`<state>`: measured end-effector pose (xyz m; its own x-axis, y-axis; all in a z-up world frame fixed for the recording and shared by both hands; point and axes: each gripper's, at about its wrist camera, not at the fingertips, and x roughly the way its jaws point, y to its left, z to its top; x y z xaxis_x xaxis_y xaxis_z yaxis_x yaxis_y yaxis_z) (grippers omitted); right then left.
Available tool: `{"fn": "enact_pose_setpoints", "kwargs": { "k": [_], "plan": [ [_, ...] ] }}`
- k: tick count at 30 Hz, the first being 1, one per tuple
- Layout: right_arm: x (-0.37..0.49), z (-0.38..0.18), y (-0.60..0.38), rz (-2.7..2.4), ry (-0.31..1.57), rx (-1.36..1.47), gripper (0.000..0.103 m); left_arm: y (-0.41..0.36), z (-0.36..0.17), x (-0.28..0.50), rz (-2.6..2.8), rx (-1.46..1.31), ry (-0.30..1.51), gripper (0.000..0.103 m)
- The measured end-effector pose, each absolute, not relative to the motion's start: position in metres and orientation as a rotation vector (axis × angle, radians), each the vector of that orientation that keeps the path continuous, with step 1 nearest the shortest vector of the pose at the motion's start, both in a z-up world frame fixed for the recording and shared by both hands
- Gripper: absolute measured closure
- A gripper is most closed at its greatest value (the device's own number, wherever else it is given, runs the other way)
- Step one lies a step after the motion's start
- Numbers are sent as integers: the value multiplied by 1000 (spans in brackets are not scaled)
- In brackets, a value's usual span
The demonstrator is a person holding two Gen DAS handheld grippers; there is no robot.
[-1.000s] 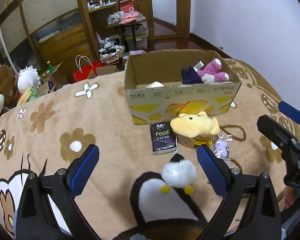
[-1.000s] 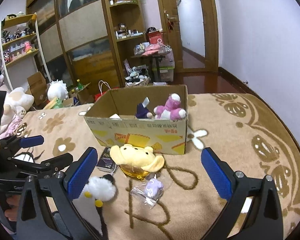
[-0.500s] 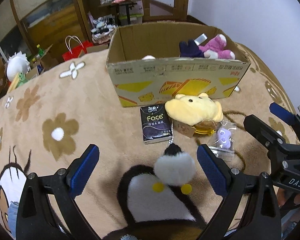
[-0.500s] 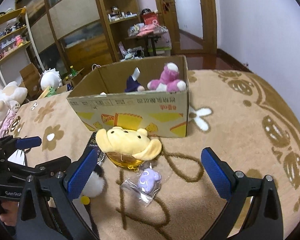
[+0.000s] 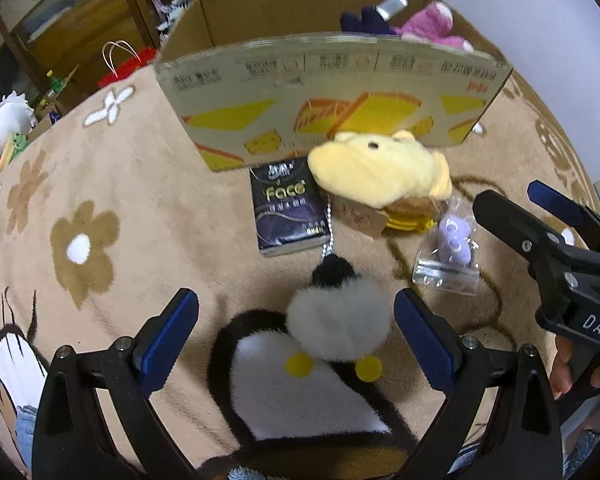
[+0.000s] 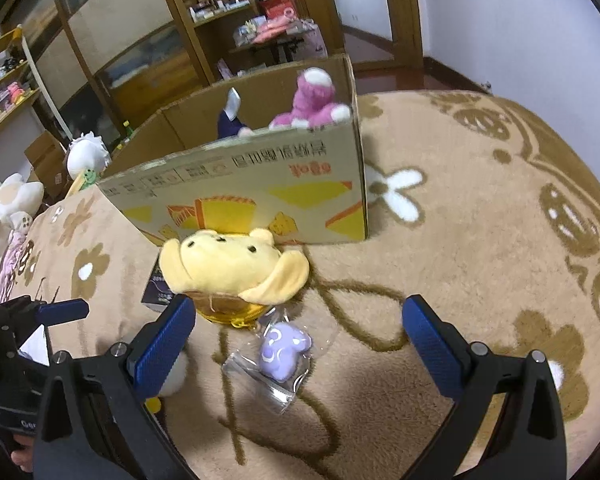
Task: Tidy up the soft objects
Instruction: 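Close the left tool on the penguin plush while the right tool grips the bagged lavender figure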
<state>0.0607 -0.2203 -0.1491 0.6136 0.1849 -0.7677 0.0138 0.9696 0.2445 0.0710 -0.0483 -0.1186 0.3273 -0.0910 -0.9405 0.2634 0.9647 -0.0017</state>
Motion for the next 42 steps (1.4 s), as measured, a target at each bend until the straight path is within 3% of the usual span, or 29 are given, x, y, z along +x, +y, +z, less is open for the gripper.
{"fn": "enact_pose_setpoints", "kwargs": {
  "k": [11,29,35,42],
  "plan": [
    [75,-181,-215,116,1038,266,0,-54,-145,80,-224,199,1321,6],
    [85,-201,-191,79,1099,129,0,-56,-169,89,-199,229,1400,6],
    [85,-203,-180,47,1120,72,1,-60,-173,90,-202,247,1400,13],
    [76,-198,-179,25,1115,56,16,-57,-172,84,-189,231,1391,28]
  ]
}}
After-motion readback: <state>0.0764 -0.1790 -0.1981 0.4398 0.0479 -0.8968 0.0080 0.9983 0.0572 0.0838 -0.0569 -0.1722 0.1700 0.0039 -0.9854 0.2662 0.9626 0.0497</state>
